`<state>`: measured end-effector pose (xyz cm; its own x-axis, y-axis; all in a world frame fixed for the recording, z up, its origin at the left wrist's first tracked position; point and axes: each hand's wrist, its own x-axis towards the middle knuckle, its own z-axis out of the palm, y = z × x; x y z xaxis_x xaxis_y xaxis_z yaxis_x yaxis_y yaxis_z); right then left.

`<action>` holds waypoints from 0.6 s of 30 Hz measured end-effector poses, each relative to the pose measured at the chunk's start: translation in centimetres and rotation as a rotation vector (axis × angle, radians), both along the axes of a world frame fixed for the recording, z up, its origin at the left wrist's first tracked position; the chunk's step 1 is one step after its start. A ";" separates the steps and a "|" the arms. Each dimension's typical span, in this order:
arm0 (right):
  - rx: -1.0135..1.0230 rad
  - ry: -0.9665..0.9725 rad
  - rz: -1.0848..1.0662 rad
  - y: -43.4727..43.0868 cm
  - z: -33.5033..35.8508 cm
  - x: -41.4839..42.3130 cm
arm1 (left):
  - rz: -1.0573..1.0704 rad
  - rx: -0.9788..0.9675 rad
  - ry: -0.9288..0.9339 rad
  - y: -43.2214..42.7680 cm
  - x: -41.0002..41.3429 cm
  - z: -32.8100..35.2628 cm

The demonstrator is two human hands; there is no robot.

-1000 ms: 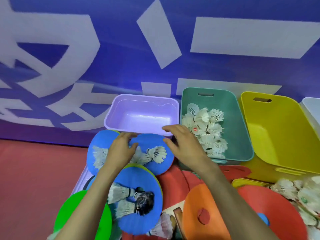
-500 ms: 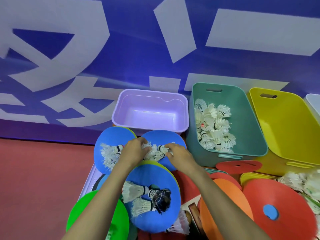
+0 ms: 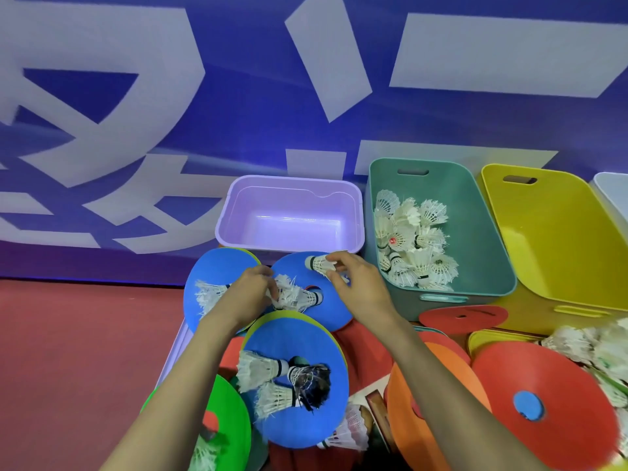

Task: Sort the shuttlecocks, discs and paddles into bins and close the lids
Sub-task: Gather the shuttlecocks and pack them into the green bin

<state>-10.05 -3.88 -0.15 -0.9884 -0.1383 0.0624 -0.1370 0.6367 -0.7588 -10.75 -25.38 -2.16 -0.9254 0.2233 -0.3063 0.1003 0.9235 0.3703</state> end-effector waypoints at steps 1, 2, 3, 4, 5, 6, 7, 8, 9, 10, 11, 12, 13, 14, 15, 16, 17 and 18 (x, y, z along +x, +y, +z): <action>-0.013 0.009 0.002 0.0 0.2 0.2 | 0.016 0.016 0.036 0.1 0.1 0.0; -0.032 0.023 0.003 0.1 0.5 0.4 | 0.025 0.041 0.077 0.3 0.2 0.2; -0.055 0.043 0.004 0.2 0.8 0.6 | 0.042 0.077 0.121 0.5 0.4 0.5; -0.079 0.068 0.001 0.3 1.1 0.7 | 0.067 0.130 0.168 0.6 0.4 0.9; -0.105 0.097 -0.007 0.5 1.5 0.9 | 0.097 0.194 0.218 0.8 0.5 1.4; -0.136 0.127 -0.020 0.7 2.0 1.0 | 0.130 0.269 0.274 1.0 0.5 2.1; -0.169 0.157 -0.039 1.0 2.7 1.0 | 0.159 0.347 0.333 1.3 0.5 2.9; -0.201 0.187 -0.065 1.5 3.4 1.0 | 0.188 0.421 0.382 1.7 0.4 3.9; -0.224 0.220 -0.094 2.1 4.1 0.8 | 0.217 0.492 0.422 2.4 0.3 4.9; -0.234 0.253 -0.124 2.9 4.8 0.5 | 0.245 0.562 0.452 3.2 0.1 5.8; -0.227 0.279 -0.152 3.9 5.3 0.1 | 0.260 0.620 0.478 4.0 -0.2 6.7; -0.209 0.299 -0.181 5.0 5.7 -0.4 | 0.263 0.663 0.505 5.1 -0.7 7.3; -0.183 0.307 -0.212 6.3 5.9 -1.0 | 0.261 0.696 0.527 6.2 -1.2 7.8; -0.151 0.300 -0.245 7.7 5.9 -1.7 | 0.261 0.724 0.541 7.4 -1.9 8.2; -0.109 0.278 -0.274 9.1 5.8 -2.5 | 0.263 0.750 0.544 8.8 -2.6 8.4; -0.056 0.249 -0.297 10.4 5.6 -3.3 | 0.262 0.768 0.542 10.2 -3.4 8.5; 0.006 0.216 -0.314 11.7 5.3 -4.1 | 0.253 0.777 0.542 11.6 -4.2 8.7; 0.074 0.180 -0.326 13.0 5.0 -5.1 | 0.238 0.773 0.546 13.1 -5.0 8.6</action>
<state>-15.12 9.08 4.80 -0.9555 0.1710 0.2404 -0.0448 0.7212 -0.6912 -15.74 -12.32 6.48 -0.9435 -0.0285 0.3300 0.2800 0.4635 0.8407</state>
